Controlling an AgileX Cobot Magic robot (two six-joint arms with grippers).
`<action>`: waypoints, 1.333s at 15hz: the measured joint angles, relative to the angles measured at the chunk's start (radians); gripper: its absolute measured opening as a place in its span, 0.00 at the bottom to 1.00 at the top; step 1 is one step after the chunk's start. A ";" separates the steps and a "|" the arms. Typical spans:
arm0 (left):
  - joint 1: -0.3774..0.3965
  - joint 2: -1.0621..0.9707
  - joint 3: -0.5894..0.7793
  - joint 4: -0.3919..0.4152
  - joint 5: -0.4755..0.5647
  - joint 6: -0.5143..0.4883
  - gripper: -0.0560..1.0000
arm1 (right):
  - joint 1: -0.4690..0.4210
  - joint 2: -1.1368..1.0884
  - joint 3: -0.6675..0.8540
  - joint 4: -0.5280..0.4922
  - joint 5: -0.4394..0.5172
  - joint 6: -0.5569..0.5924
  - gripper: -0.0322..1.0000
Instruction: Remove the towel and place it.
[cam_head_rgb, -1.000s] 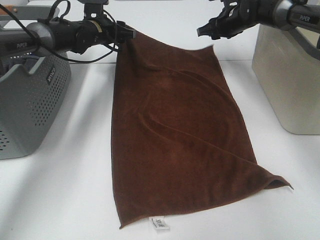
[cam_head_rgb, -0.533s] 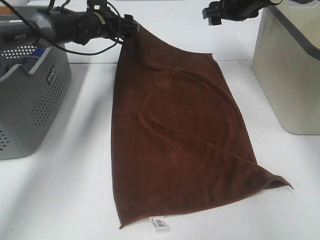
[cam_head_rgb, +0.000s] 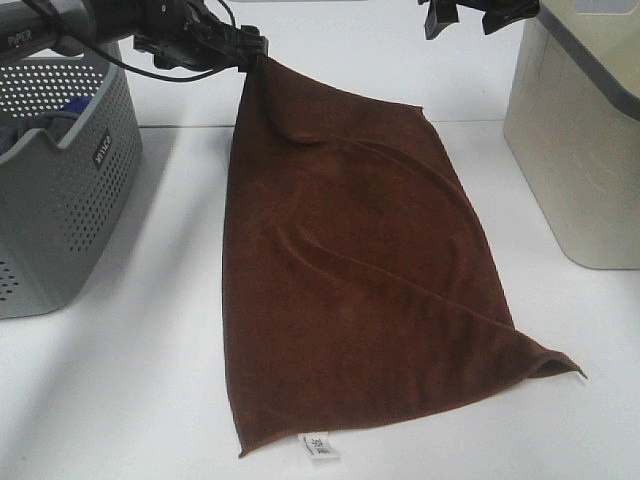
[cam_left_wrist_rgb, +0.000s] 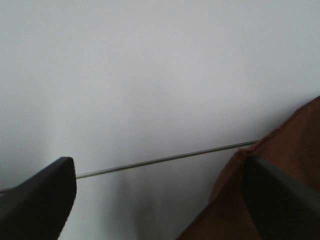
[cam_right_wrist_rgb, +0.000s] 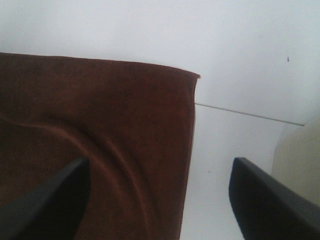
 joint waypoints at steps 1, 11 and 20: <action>0.000 -0.001 0.000 -0.005 0.025 0.000 0.88 | 0.000 -0.010 0.000 0.003 0.027 0.000 0.74; 0.000 -0.001 0.000 -0.010 0.117 0.000 0.97 | 0.000 -0.025 0.000 0.037 0.157 0.000 0.74; -0.042 -0.262 0.000 -0.024 0.352 0.099 0.88 | 0.000 -0.100 0.000 0.194 0.364 0.001 0.74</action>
